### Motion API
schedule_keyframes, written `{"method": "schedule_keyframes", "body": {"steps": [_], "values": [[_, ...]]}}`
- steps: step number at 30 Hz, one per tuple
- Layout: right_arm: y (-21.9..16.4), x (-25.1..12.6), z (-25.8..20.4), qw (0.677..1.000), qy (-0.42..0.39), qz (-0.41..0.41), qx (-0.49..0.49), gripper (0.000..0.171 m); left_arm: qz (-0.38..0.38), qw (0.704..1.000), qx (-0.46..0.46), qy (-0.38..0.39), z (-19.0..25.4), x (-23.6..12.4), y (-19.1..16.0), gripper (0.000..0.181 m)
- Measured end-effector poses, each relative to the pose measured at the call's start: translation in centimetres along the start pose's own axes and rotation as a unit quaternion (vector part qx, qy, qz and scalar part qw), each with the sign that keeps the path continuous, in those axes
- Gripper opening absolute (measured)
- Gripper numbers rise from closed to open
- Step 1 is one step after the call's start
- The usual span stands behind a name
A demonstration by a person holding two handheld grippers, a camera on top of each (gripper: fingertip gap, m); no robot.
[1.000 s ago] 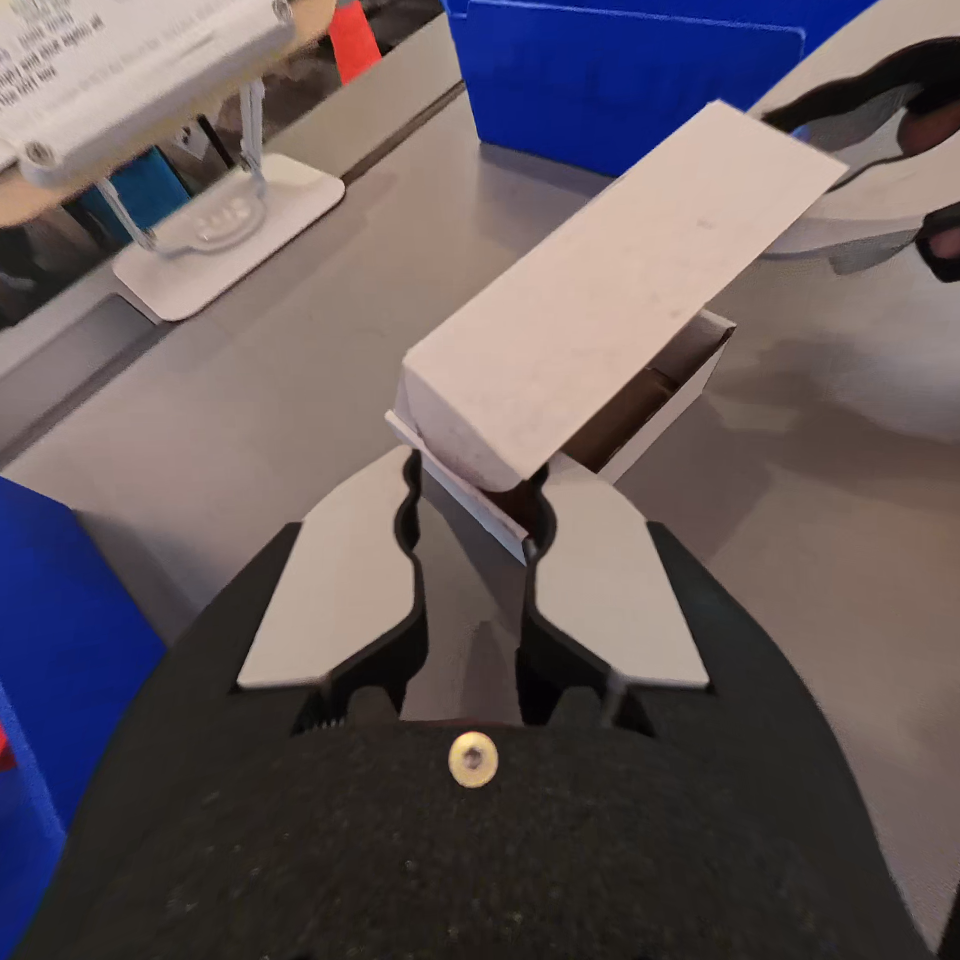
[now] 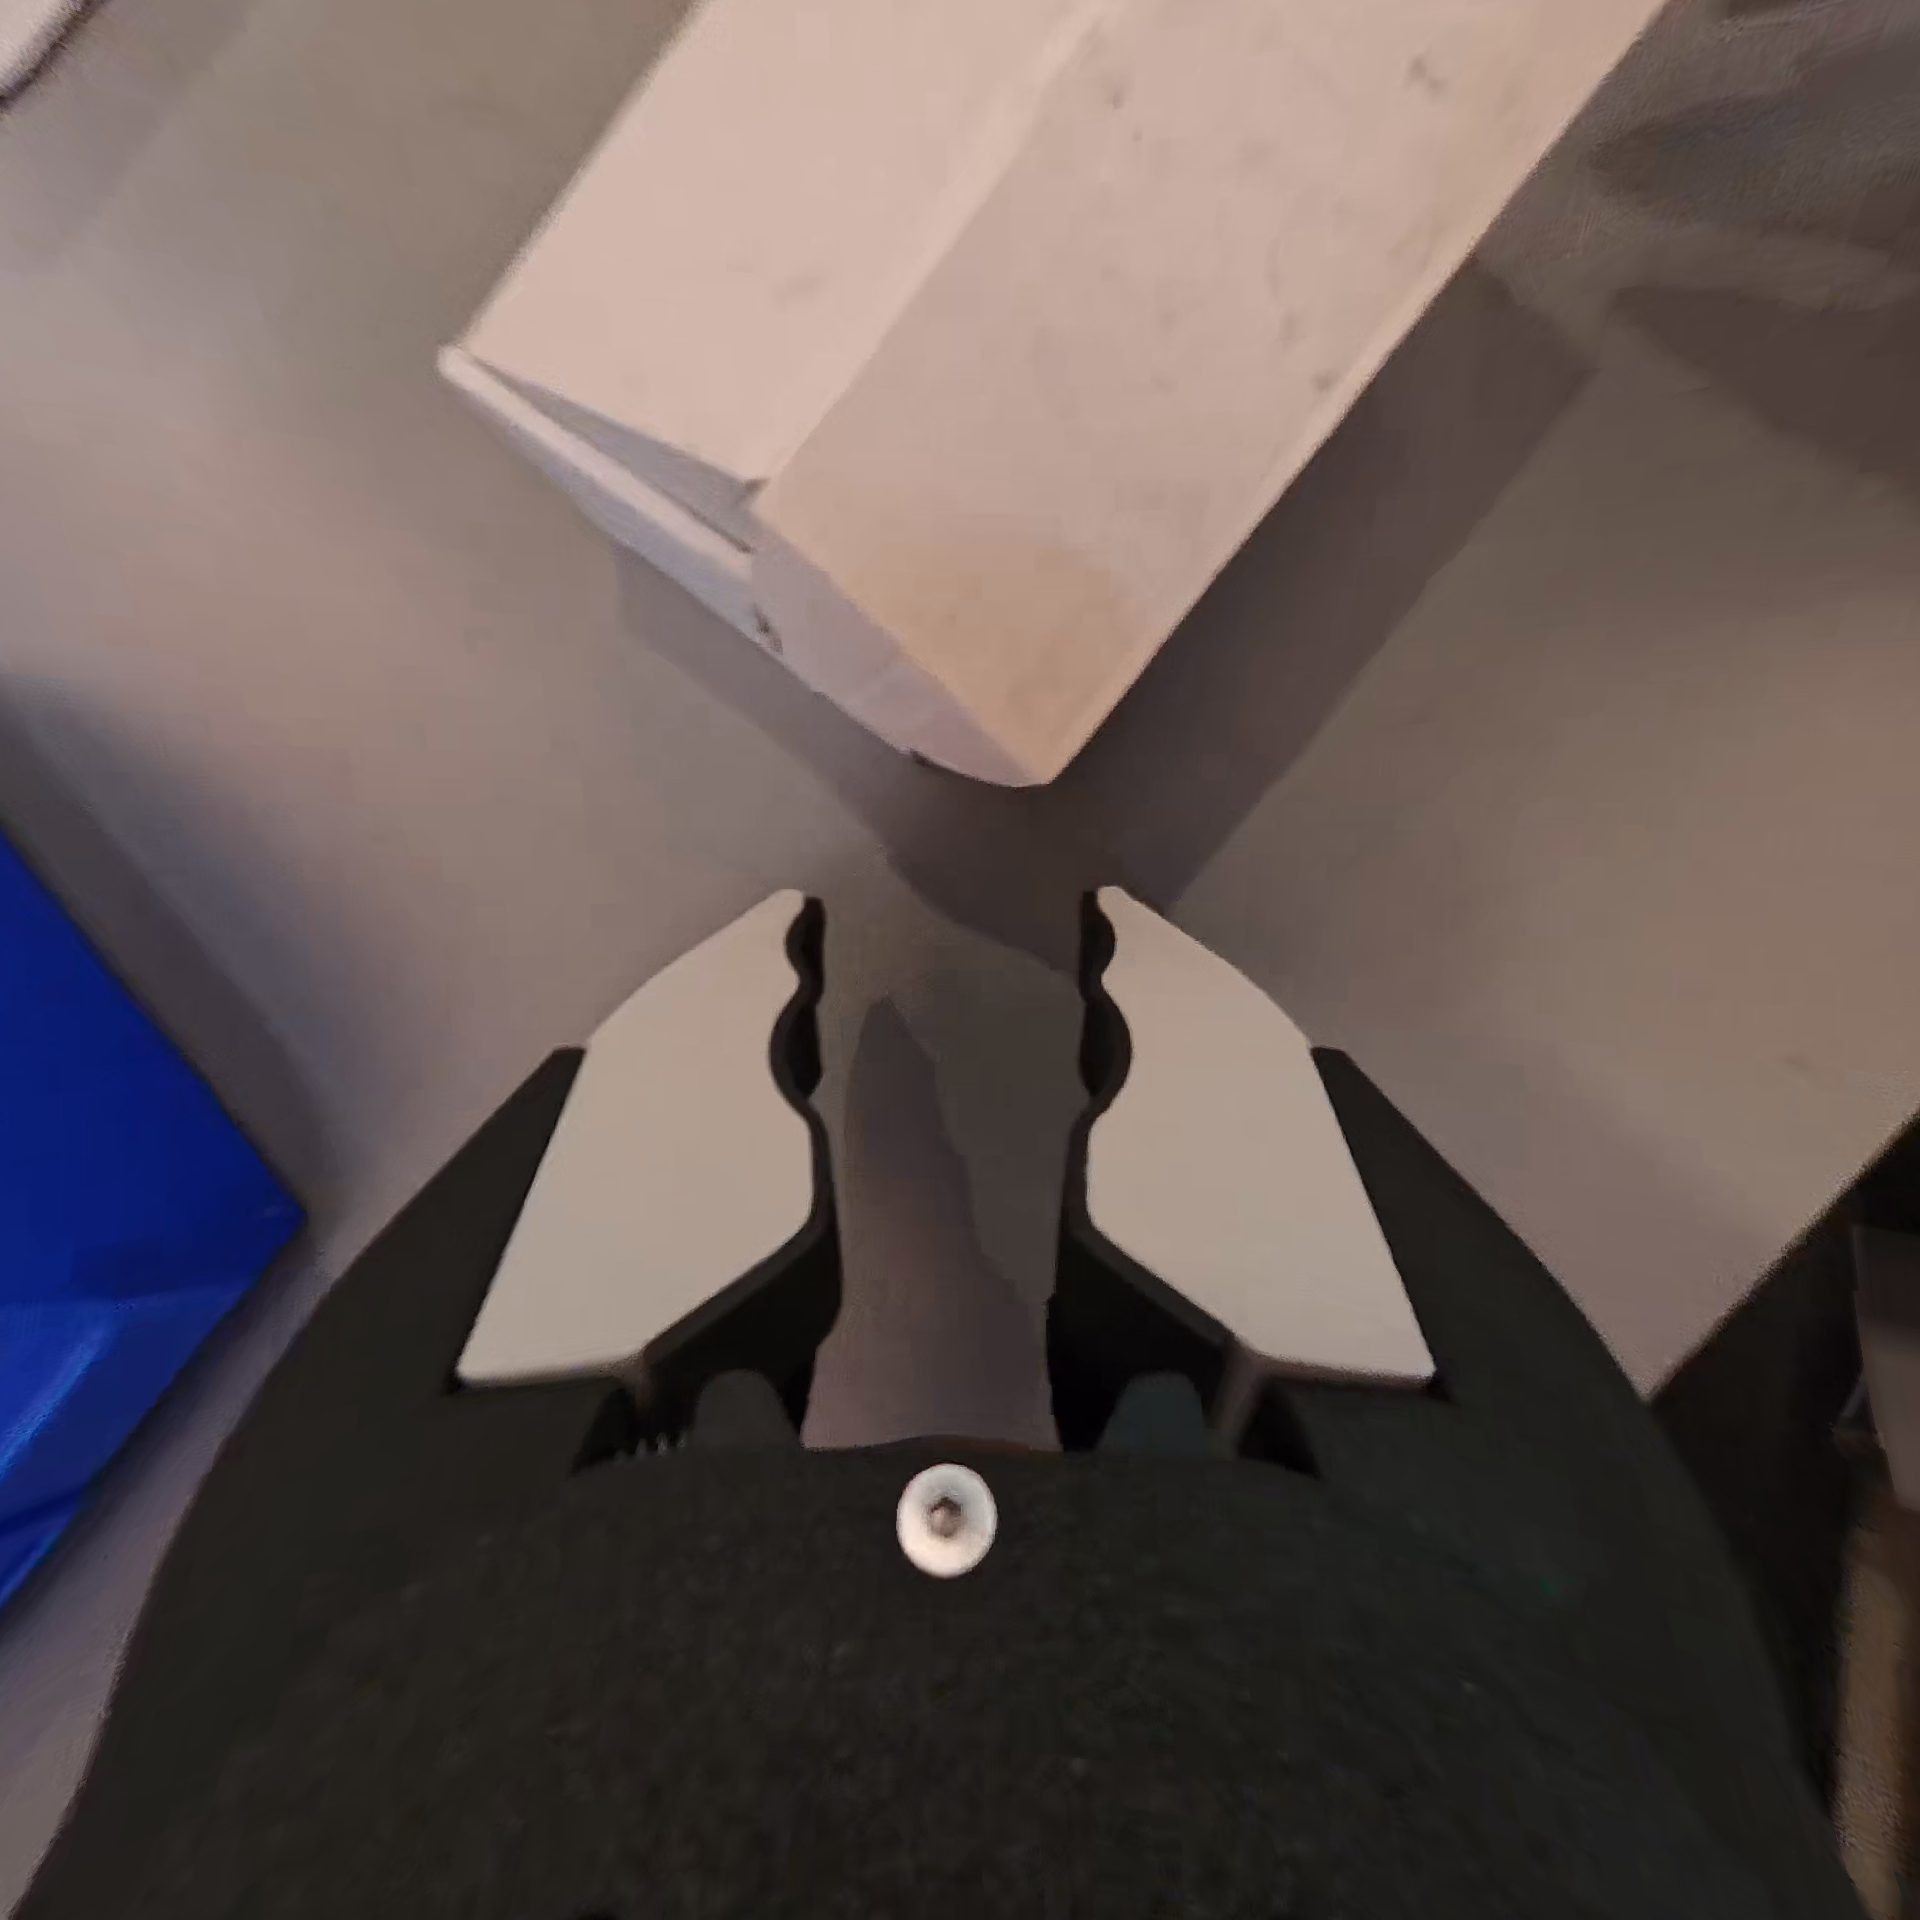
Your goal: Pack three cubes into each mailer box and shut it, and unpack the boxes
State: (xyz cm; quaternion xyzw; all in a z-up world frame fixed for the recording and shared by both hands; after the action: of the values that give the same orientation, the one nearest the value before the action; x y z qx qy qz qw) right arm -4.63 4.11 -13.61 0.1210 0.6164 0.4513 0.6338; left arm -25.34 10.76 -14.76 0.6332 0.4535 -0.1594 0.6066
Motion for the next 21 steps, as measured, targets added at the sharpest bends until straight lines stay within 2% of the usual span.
{"method": "schedule_keyframes", "body": {"steps": [4, 6, 10, 12, 14, 17, 21], "values": [[0.9, 1.9, -1.3, 0.999, 0.002, 0.028, -0.046, 0.037, 0.027, 1.0, 0.012, 0.005, 0.2, 1.3, 1.0, 0.056], [1.2, 2.9, -1.3, 0.997, -0.023, 0.044, -0.054, 0.036, 0.045, 0.999, 0.019, 0.016, 0.5, 2.0, 1.9, 0.054], [1.6, 1.8, -1.4, 0.996, -0.048, 0.032, -0.068, 0.019, 0.067, 0.997, 0.01, 0.03, 0.8, 0.9, 2.7, 0.024], [1.4, 1.0, -1.7, 0.996, -0.045, 0.012, -0.073, 0.013, 0.072, 0.997, -0.013, 0.002, 1.5, 0.3, 2.6, 0.02], [1.1, 0.4, -2.2, 0.998, -0.019, -0.005, -0.058, 0.01, 0.073, 0.997, -0.026, -0.021, 2.2, -0.1, 2.5, 0.009], [1.2, 0.1, -2.7, 1.0, 0.023, -0.01, -0.007, 0.009, 0.074, 0.997, -0.026, -0.02, 2.4, -0.2, 2.5, 0.007], [0.4, 0.9, -2.3, 0.999, 0.035, -0.02, 0.008, 0.007, 0.064, 0.997, -0.026, -0.04, 2.7, 0.3, 2.3, 0.008]]}}
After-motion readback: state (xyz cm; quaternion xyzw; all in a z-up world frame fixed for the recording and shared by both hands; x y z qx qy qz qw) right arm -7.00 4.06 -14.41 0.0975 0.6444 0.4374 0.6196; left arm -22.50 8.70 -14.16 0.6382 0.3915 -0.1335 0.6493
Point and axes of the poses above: each gripper's, where its closed fingertips meet, x out along the fingers, y out of its top, z = x × y across the jaws, the point moved 3 cm from there along -x, back along the fingers
